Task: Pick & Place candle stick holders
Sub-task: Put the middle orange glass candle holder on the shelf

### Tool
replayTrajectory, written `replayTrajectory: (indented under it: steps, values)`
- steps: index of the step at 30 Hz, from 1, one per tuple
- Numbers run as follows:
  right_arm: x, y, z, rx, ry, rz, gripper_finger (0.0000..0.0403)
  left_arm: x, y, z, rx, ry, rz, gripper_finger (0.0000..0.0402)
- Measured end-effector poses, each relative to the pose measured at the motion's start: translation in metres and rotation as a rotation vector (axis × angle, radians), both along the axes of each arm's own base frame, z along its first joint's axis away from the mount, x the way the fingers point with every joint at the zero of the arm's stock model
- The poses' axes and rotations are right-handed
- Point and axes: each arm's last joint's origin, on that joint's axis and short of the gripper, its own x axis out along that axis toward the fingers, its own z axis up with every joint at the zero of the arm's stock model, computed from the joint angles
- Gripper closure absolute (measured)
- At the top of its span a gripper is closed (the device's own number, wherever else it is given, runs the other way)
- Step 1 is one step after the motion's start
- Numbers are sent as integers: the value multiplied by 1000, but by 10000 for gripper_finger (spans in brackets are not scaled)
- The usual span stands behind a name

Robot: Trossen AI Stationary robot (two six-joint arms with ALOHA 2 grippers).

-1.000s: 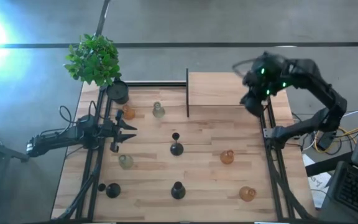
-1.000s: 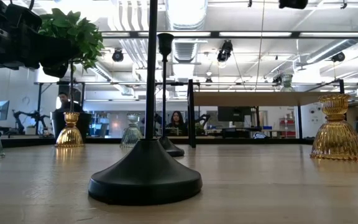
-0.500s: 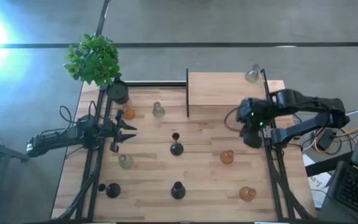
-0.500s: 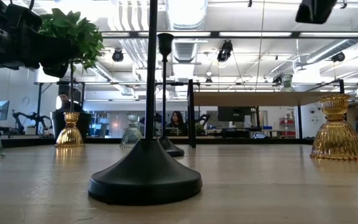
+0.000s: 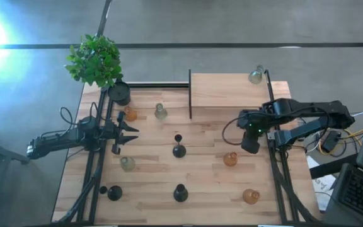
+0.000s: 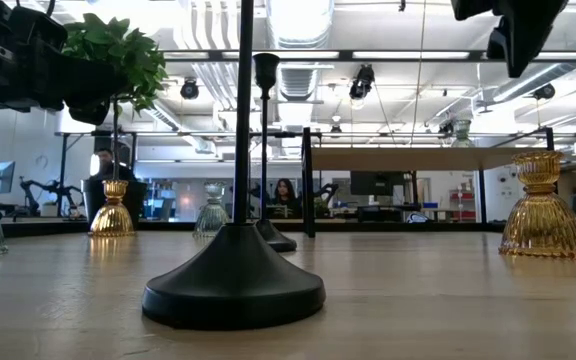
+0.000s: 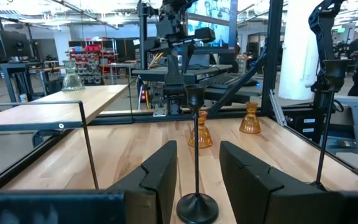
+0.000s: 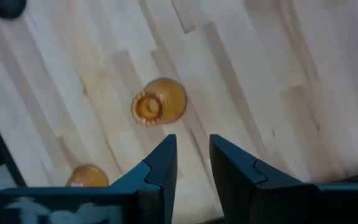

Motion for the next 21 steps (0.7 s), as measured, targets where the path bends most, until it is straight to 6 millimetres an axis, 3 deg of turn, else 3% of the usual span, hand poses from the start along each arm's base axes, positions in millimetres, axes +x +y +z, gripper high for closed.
replayTrajectory:
  steps: [10,21]
  values:
    - [18,18,-36,72,-114,100,279,0,0,0,0,0,0,275]
    - [13,30,-72,95,-45,141,276,0,0,0,0,0,0,275]
